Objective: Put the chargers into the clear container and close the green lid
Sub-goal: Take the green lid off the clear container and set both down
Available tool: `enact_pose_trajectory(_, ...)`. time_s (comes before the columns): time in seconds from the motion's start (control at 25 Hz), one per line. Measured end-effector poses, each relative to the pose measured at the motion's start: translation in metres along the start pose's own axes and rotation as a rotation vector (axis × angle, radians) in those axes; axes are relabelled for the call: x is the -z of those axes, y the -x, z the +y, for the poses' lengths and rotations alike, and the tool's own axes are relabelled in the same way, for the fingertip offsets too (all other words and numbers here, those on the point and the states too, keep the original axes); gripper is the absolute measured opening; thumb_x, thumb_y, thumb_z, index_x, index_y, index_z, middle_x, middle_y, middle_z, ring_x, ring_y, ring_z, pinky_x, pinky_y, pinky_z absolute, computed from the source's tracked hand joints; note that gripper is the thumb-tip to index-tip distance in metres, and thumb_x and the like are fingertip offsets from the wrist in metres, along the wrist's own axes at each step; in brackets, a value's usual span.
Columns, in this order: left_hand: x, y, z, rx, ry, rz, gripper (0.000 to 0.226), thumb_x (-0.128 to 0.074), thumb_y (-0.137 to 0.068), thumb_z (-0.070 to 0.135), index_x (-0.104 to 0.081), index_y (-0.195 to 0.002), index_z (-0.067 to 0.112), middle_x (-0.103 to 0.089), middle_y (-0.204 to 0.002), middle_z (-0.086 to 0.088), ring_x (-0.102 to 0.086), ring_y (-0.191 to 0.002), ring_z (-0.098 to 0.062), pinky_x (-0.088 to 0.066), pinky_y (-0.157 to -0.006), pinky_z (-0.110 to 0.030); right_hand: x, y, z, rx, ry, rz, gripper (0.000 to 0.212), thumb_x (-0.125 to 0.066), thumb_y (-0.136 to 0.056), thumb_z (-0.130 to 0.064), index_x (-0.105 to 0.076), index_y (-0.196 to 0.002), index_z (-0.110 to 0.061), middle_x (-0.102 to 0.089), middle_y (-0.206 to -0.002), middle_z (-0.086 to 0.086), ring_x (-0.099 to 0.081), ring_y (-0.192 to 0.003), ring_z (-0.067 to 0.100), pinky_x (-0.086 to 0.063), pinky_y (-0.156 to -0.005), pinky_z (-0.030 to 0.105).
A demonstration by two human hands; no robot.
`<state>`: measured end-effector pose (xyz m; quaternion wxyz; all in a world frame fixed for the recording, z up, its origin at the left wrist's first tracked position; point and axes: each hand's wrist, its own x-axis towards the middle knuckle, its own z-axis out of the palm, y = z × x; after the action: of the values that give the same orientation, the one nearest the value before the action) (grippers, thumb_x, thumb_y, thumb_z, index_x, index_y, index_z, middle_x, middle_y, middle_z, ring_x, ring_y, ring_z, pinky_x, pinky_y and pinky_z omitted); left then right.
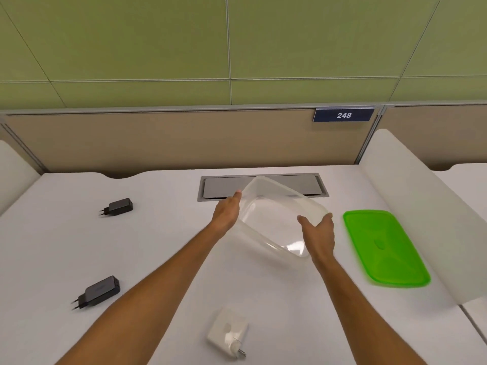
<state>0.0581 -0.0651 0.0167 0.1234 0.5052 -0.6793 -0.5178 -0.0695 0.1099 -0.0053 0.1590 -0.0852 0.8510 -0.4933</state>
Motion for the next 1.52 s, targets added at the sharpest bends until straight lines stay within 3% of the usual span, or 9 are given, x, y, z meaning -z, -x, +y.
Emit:
enact_pose_trajectory(0.08, 0.013, 0.006, -0.015, 0.042, -0.004, 0.039, 0.063, -0.027, -0.094, 0.061, -0.053, -0.129, 0.016, -0.050, -0.137, -0.008, -0.049, -0.117, -0.030, -0.038, -0.098, -0.039, -0.006, -0.007, -0.007, 0.035, -0.015, -0.104, 0.094, -0.064, -0.085, -0.043, -0.010, -0.153, -0.007, -0.019, -0.161, 0.008, -0.025, -0.146, 0.027, -0.025, -0.115, 0.040)
enact_pose_trajectory(0.12, 0.017, 0.009, -0.023, 0.059, -0.010, 0.055, 0.061, -0.027, -0.093, 0.061, -0.054, -0.123, 0.016, -0.053, -0.133, -0.009, -0.051, -0.115, -0.030, -0.040, -0.099, -0.041, -0.009, -0.010, -0.011, 0.048, -0.019, -0.148, 0.094, -0.064, -0.085, -0.044, -0.011, -0.153, -0.009, -0.019, -0.161, 0.008, -0.024, -0.146, 0.026, -0.025, -0.116, 0.040)
enact_pose_trajectory(0.32, 0.025, 0.030, -0.061, 0.107, 0.043, 0.102, 0.052, -0.030, -0.094, 0.060, -0.056, -0.102, 0.015, -0.060, -0.113, -0.007, -0.057, -0.099, -0.026, -0.041, -0.083, -0.036, -0.021, -0.023, -0.027, 0.090, -0.009, -0.313, 0.089, -0.057, -0.085, -0.056, -0.018, -0.153, -0.015, -0.025, -0.159, 0.005, -0.027, -0.145, 0.026, -0.026, -0.116, 0.042)
enact_pose_trajectory(0.48, 0.028, 0.042, -0.083, 0.128, 0.045, 0.147, 0.055, -0.030, -0.095, 0.056, -0.059, -0.102, 0.010, -0.062, -0.109, -0.011, -0.057, -0.100, -0.028, -0.040, -0.084, -0.037, -0.031, -0.030, -0.031, 0.104, 0.000, -0.443, 0.085, -0.049, -0.088, -0.061, -0.019, -0.153, -0.015, -0.023, -0.160, 0.005, -0.024, -0.146, 0.027, -0.024, -0.117, 0.043)
enact_pose_trajectory(0.8, 0.032, 0.045, -0.093, 0.148, 0.071, 0.186, 0.054, -0.029, -0.095, 0.056, -0.058, -0.090, 0.011, -0.061, -0.101, -0.010, -0.056, -0.095, -0.028, -0.042, -0.084, -0.038, -0.049, -0.030, -0.025, 0.089, -0.001, -0.504, 0.083, -0.040, -0.090, -0.065, -0.017, -0.154, -0.017, -0.019, -0.161, 0.006, -0.022, -0.147, 0.028, -0.022, -0.116, 0.043)
enact_pose_trajectory(1.08, 0.031, 0.043, -0.095, 0.134, 0.048, 0.180, 0.054, -0.028, -0.096, 0.056, -0.060, -0.099, 0.012, -0.061, -0.108, -0.012, -0.055, -0.101, -0.030, -0.043, -0.094, -0.042, -0.052, -0.034, -0.022, 0.075, 0.016, -0.499, 0.084, -0.040, -0.090, -0.065, -0.016, -0.154, -0.016, -0.018, -0.161, 0.006, -0.021, -0.147, 0.028, -0.021, -0.117, 0.044)
enact_pose_trajectory(1.36, 0.031, 0.048, -0.111, 0.086, 0.186, 0.131, 0.057, -0.030, -0.097, 0.054, -0.051, -0.134, 0.015, -0.053, -0.138, -0.010, -0.047, -0.127, -0.027, -0.033, -0.112, -0.042, -0.047, -0.039, -0.015, 0.055, 0.052, -0.549, 0.083, -0.039, -0.092, -0.063, -0.011, -0.154, -0.016, -0.012, -0.162, 0.005, -0.017, -0.148, 0.027, -0.019, -0.119, 0.045)
enact_pose_trajectory(1.44, 0.033, 0.050, -0.124, 0.020, 0.172, 0.152, 0.056, -0.031, -0.098, 0.051, -0.043, -0.141, 0.017, -0.045, -0.146, -0.005, -0.040, -0.135, -0.022, -0.027, -0.115, -0.036, -0.048, -0.032, -0.023, 0.156, 0.164, -0.449, 0.082, -0.042, -0.095, -0.056, -0.011, -0.154, -0.009, -0.012, -0.162, 0.009, -0.016, -0.149, 0.028, -0.017, -0.119, 0.041)
enact_pose_trajectory(1.52, 0.037, 0.051, -0.147, -0.045, -0.042, 0.193, 0.056, -0.029, -0.100, 0.049, -0.034, -0.145, 0.016, -0.033, -0.154, -0.005, -0.027, -0.142, -0.020, -0.020, -0.117, -0.036, -0.050, -0.013, -0.034, 0.366, 0.334, -0.325, 0.082, -0.050, -0.095, -0.046, -0.011, -0.152, -0.003, -0.013, -0.161, 0.014, -0.015, -0.149, 0.028, -0.016, -0.120, 0.038)
